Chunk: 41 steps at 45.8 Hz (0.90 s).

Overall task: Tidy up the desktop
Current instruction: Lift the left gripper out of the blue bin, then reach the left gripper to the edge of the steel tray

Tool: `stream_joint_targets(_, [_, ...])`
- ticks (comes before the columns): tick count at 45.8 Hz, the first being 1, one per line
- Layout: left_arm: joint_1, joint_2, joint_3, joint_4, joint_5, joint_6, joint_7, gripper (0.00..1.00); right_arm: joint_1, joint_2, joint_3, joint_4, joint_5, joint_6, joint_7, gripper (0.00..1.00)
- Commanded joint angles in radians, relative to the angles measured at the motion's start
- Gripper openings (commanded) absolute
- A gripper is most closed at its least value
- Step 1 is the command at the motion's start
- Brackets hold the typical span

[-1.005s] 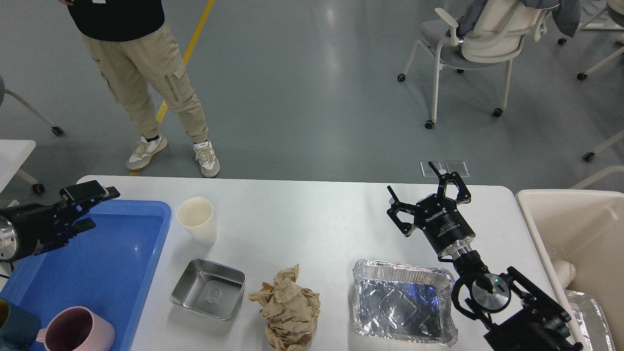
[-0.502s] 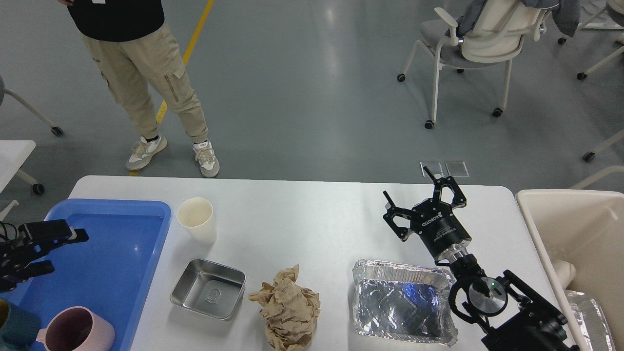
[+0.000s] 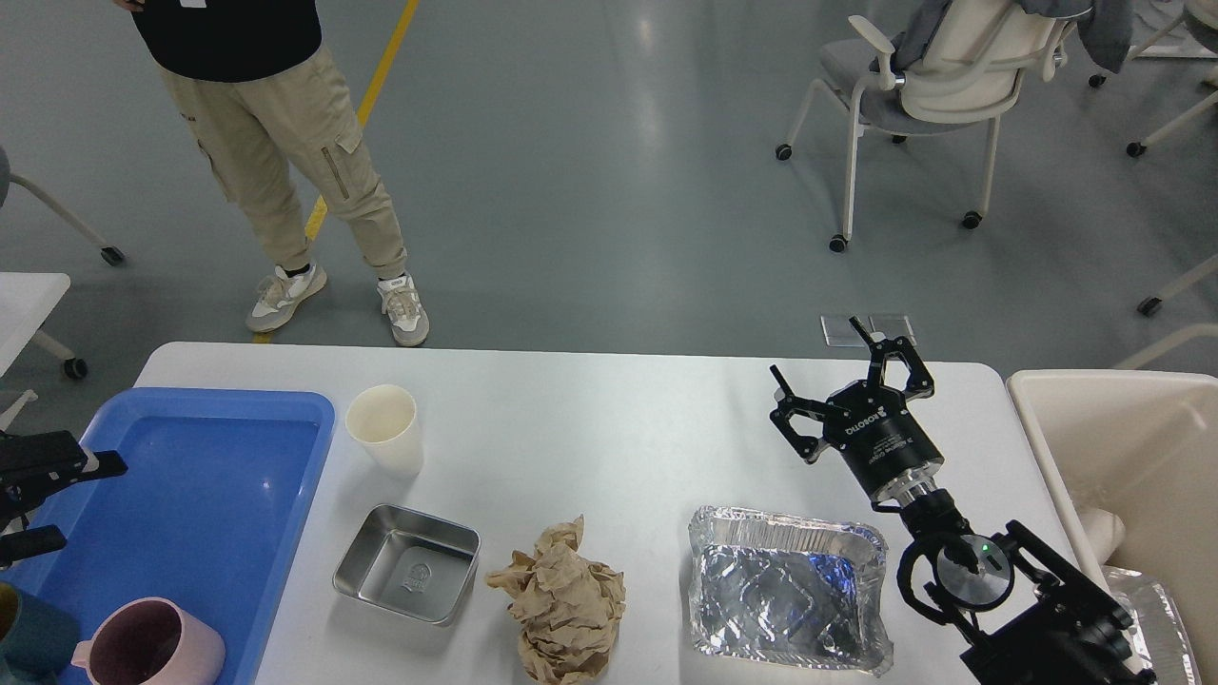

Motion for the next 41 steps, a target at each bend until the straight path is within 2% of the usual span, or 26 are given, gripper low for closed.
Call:
stream_joint_targets(1, [-0.002,-0.046,-0.003,0.018,0.005,0.053,-0.001,0.97,-0.001,0.002,0.002,0.002,0.000,0.000,0.000,1.00])
stream_joint_targets(5, [-0.001,-0.070,0.001,0.027,0.028,0.059,-0.010,0.97,-0.001,0.005,0.002,0.003,0.000,0.000,0.000,1.00])
stream_joint_targets(10, [0.005,-0.109,0.007,0.087,0.185,0.059,-0.078,0.97,0.000,0.007,0.003,0.006,-0.001,0.000,0.000,1.00])
stream_joint_targets(18, [-0.006,-0.192,0.006,0.167,0.556,0.049,-0.136,0.97,0.006,0.009,0.003,0.006,0.000,0.000,0.000,1.00])
stream_joint_targets(24, [-0.019,-0.251,0.003,0.193,0.788,0.030,-0.139,0.97,0.006,0.009,0.003,0.005,0.000,0.000,0.000,1.00])
stream_joint_targets(30, [-0.078,-0.313,0.003,0.198,0.991,-0.051,-0.130,0.97,0.005,0.010,0.000,0.005,0.000,0.001,0.001,1.00])
stream_joint_targets(41, [-0.182,-0.426,0.006,0.198,1.077,-0.160,-0.127,0.97,0.002,0.010,0.002,0.006,0.000,0.002,0.001,1.00])
